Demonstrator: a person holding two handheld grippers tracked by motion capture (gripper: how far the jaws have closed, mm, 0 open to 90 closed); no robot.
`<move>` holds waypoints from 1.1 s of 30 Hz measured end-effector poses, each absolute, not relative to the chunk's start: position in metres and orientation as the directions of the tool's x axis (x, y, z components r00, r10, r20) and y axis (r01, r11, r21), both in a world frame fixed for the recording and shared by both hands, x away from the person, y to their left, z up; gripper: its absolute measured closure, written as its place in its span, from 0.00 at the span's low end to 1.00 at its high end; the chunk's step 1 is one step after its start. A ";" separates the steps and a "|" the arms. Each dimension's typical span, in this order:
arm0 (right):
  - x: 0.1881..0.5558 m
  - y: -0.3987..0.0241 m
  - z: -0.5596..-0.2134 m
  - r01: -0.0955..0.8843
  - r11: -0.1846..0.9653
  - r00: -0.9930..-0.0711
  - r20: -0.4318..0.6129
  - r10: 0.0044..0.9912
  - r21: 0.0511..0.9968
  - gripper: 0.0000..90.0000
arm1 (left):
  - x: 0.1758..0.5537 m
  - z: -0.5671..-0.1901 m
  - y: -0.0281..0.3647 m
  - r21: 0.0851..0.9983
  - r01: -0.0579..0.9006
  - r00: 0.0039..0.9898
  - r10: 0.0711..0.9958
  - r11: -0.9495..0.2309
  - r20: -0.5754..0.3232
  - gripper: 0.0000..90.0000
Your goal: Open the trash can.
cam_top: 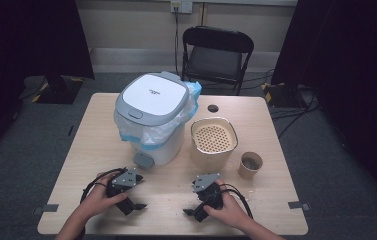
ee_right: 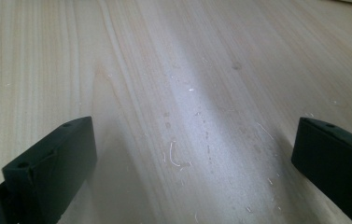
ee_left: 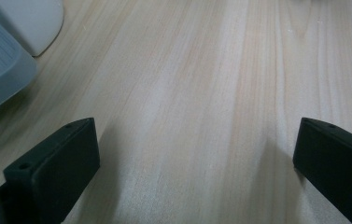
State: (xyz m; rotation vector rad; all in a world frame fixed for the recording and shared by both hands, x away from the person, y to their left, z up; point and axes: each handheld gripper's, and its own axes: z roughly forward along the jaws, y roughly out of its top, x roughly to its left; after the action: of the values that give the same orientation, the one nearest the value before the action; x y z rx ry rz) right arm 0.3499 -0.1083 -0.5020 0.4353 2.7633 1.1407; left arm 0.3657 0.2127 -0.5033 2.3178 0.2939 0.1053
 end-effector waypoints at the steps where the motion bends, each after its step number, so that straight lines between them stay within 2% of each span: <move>1: 0.350 -0.108 -0.502 0.218 0.675 -0.951 -0.001 0.309 0.705 0.00 | 0.366 -0.503 0.213 0.722 0.179 0.970 0.244 -0.668 -0.015 0.00; 16: 0.350 -0.108 -0.502 0.217 0.674 -0.952 -0.002 0.308 0.706 0.00 | 0.362 -0.503 0.212 0.719 0.212 0.959 0.284 -0.661 -0.022 0.00; 19: 0.350 -0.108 -0.502 0.216 0.675 -0.952 -0.002 0.307 0.706 0.00 | 0.361 -0.501 0.215 0.725 0.222 0.956 0.290 -0.652 -0.032 0.05; 20: 0.350 -0.108 -0.502 0.216 0.675 -0.952 -0.002 0.307 0.706 0.00 | 0.361 -0.499 0.216 0.726 0.228 0.956 0.292 -0.649 -0.038 0.10; 21: 0.350 -0.108 -0.502 0.215 0.675 -0.952 -0.002 0.305 0.706 0.00 | 0.360 -0.497 0.218 0.728 0.242 0.952 0.301 -0.642 -0.051 0.23; 22: 0.350 -0.108 -0.502 0.215 0.675 -0.952 -0.002 0.305 0.706 0.00 | 0.360 -0.496 0.219 0.723 0.253 0.950 0.306 -0.642 -0.061 0.23; 23: 0.350 -0.108 -0.502 0.214 0.675 -0.953 -0.002 0.304 0.706 0.00 | 0.359 -0.494 0.220 0.710 0.254 0.950 0.308 -0.657 -0.054 0.17; 25: 0.351 -0.108 -0.502 0.212 0.676 -0.953 -0.003 0.303 0.706 0.00 | 0.359 -0.492 0.222 0.703 0.265 0.946 0.320 -0.660 -0.056 0.20; 33: 0.350 -0.108 -0.502 0.213 0.676 -0.953 -0.003 0.303 0.706 0.00 | 0.358 -0.473 0.228 0.716 0.370 0.904 0.405 -0.592 -0.133 0.18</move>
State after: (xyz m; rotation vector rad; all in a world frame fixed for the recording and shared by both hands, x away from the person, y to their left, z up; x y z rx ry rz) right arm 0.3505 -0.1080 -0.5021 0.4275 2.7650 1.1413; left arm 0.3578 0.2278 -0.4726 2.2606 0.5511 0.0560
